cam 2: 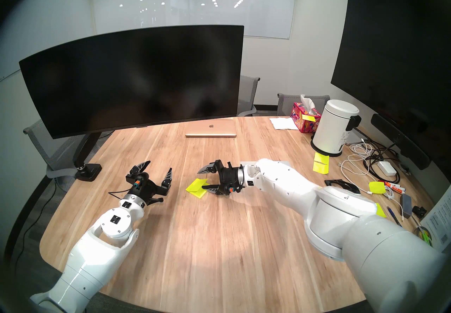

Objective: Peel one sticky note off the pad and stick it onto the monitor, then press it flat

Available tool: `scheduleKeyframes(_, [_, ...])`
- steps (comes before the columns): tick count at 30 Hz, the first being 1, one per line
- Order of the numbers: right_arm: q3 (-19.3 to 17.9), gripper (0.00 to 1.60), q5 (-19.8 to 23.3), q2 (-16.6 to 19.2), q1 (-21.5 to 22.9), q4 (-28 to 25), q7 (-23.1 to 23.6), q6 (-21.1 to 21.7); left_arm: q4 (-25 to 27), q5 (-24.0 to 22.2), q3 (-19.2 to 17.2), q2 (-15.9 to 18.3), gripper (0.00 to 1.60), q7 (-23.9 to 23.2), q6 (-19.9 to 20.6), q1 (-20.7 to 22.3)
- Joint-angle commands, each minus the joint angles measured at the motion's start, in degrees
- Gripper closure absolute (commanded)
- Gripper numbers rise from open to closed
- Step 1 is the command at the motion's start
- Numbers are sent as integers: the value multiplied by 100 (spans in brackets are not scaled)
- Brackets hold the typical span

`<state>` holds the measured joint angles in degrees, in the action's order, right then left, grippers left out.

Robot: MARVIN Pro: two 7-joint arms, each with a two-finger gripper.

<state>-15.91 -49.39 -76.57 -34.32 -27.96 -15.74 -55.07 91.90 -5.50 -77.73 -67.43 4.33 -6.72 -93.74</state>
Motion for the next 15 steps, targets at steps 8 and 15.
scheduleKeyframes(8, [343, 160, -17, -6, 187, 20, -682, 7, 98, 10, -5, 7, 0, 2, -15, 14])
scheduleKeyframes(15, [521, 160, 24, 60, 217, -33, -884, 7, 99, 10, -5, 7, 0, 2, -15, 13])
